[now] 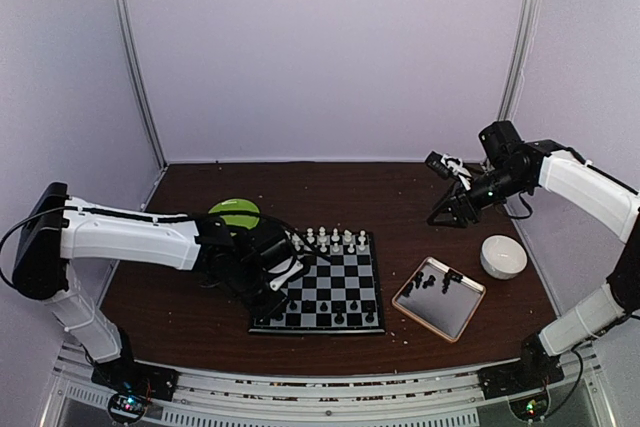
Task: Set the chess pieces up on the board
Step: Place the knight at g8.
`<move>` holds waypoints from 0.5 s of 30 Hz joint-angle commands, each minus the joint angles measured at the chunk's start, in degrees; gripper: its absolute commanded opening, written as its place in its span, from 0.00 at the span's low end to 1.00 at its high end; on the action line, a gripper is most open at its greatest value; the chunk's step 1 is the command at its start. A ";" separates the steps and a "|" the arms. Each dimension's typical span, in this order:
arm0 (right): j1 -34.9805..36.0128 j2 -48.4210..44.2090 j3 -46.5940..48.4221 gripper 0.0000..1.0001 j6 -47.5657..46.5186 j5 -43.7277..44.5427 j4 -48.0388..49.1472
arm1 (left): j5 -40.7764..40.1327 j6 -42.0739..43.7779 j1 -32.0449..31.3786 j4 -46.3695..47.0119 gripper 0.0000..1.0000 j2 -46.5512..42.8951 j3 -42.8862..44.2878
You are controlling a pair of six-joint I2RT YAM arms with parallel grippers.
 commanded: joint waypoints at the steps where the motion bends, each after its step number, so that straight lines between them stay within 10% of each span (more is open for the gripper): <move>1: -0.28 0.61 -0.61 0.52 -0.63 0.13 -0.44 | -0.72 1.59 -0.23 0.77 0.00 1.53 1.69; 15: -0.26 1.27 -0.52 0.52 -1.05 -0.21 -0.99 | -1.83 0.76 -0.15 0.70 0.00 3.48 1.54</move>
